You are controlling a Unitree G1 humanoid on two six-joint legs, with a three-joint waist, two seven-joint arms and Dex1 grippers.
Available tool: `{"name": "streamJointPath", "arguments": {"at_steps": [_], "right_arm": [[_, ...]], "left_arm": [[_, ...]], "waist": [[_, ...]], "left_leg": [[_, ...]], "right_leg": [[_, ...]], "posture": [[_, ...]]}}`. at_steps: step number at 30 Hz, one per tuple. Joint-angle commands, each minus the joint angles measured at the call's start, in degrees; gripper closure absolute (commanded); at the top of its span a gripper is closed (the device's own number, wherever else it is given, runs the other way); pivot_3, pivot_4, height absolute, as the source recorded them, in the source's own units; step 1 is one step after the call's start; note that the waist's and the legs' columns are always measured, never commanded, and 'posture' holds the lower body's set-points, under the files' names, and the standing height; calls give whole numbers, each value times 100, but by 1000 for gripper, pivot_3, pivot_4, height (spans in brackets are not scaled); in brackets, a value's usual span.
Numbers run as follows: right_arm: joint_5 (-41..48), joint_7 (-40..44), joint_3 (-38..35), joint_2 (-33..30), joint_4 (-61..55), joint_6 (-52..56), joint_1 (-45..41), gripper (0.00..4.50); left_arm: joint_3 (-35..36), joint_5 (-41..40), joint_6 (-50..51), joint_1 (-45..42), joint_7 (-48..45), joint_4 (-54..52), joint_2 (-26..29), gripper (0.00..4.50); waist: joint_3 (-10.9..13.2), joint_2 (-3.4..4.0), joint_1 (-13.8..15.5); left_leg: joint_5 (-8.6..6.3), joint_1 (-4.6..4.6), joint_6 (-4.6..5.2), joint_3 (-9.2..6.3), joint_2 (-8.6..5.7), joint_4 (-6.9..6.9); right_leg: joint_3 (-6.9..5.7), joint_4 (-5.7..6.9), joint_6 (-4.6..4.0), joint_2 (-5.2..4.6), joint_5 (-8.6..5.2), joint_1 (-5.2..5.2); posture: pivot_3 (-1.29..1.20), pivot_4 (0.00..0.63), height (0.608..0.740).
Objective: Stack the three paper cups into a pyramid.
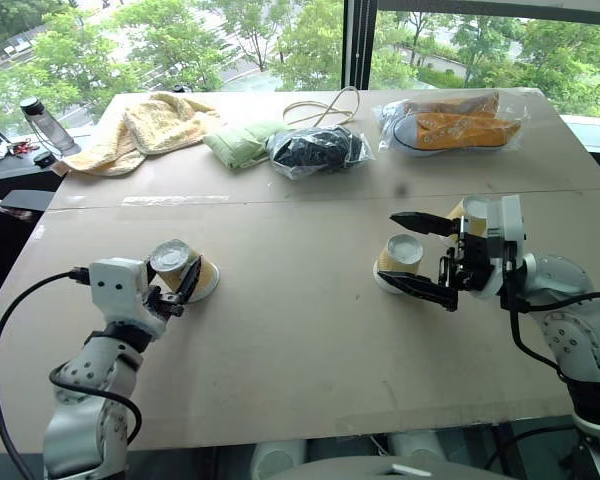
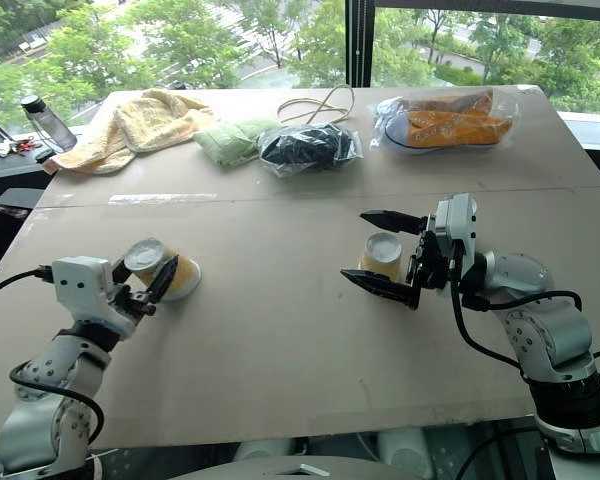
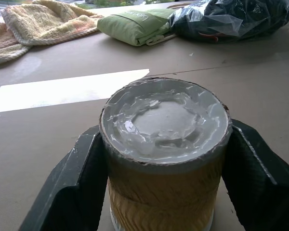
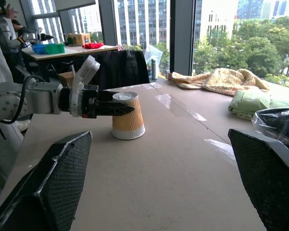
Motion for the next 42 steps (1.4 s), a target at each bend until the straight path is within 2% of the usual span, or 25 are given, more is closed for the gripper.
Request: {"name": "streamJointPath", "arguments": {"at_steps": [1,6,11,15,20,29,42], "right_arm": [[94,47,-175,-63,-257,-103,3,0],[95,70,-266,-127,-257,-155,86,0],[149,-28,-616,-201,-230,-211,377,0],[1,114,-1086,-411,-145,-421,1144,0],[-128,122,-1381,-440,-167,-666,1927,0],[-289,-110,-1420,-244,-266,-995,2398,0],[-345,-125,-1452,-261,-225,-1179,2571,0]], "left_arm": [[-13,-65,-117,-70,-113,-71,91,2219],[-271,-95,-153,-273,-351,-197,127,2219],[-1330,-122,-124,-783,-1054,-233,220,2219],[-2321,176,-349,-1589,-1358,370,-105,2219],[-3026,558,-813,-2272,-1622,1253,-498,2219],[-3315,808,-1393,-2771,-2046,2167,-556,2219],[-3595,999,-1638,-2902,-2146,2415,-810,2219]], "waist": [[0,0,-4],[0,0,8],[0,0,50],[0,1,106],[-1,4,111],[-3,8,34],[-5,10,148]], "left_leg": [[0,0,0,1,0,0],[0,0,0,-1,0,0],[0,-3,0,3,-5,0],[0,-7,0,0,-5,2],[1,-3,1,8,-7,8],[1,5,1,4,-3,15],[0,0,2,2,-3,43]], "right_leg": [[0,-1,0,-1,0,0],[-1,1,0,-4,0,0],[-2,0,0,-3,0,0],[-6,-5,1,3,1,1],[-7,0,2,19,1,2],[-5,15,3,42,1,3],[-7,15,3,38,1,11]], "posture": [[0,150,740],[0,150,740],[0,150,740],[0,150,740],[0,150,740],[0,150,740],[0,150,740]]}}
